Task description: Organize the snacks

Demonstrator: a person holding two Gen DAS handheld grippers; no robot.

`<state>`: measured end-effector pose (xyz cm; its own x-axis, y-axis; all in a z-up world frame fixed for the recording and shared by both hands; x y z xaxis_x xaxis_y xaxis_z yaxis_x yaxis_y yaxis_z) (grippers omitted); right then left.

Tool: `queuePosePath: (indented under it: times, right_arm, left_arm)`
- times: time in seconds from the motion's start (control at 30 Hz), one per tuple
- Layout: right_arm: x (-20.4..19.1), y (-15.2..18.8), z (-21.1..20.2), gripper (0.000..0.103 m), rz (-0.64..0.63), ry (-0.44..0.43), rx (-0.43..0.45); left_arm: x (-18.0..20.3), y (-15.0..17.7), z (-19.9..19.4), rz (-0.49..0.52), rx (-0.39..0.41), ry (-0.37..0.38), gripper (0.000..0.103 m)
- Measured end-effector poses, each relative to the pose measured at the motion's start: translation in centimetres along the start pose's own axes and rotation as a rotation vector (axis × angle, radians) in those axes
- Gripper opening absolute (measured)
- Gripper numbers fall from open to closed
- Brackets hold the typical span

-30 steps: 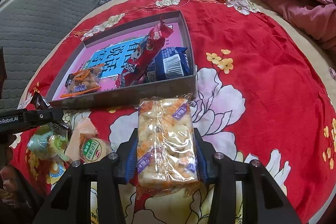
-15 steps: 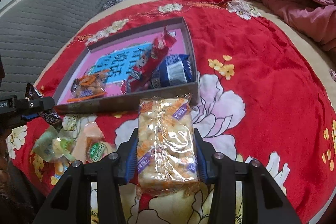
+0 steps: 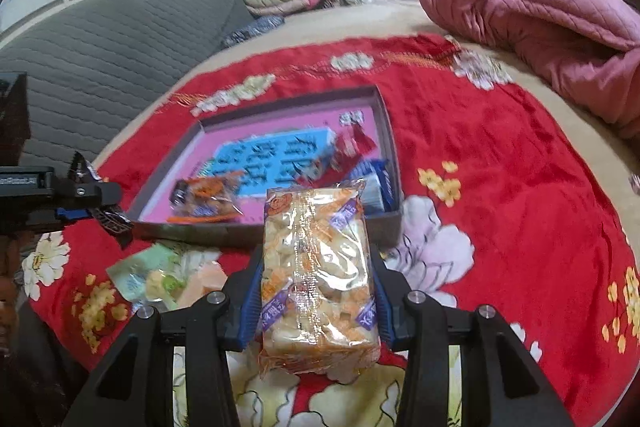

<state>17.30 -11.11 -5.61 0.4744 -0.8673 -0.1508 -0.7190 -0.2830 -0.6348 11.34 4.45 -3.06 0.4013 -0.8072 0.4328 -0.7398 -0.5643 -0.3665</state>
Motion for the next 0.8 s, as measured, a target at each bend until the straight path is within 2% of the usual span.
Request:
queuePosePath:
  times: [0.8]
  right_arm:
    - [-4.3,-2.9,-1.2,0.046,-0.053,-0.055,0.099]
  left_arm:
    - [-1.1,-1.4,-1.6,-0.023,0.059,-0.001,0.030]
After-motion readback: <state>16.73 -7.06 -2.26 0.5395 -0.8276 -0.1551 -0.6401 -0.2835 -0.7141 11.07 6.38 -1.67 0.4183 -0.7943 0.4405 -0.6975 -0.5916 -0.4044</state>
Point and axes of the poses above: each gripper's, at about its wrist camera, not at the fingertips, and z roughly the way its jaws point, x to its right, y to its underside, the point moved 8 cm from there along z, roughly the way its jaws point, and after that the axes turned 4 degrees about -x, right-handed, at the moved point
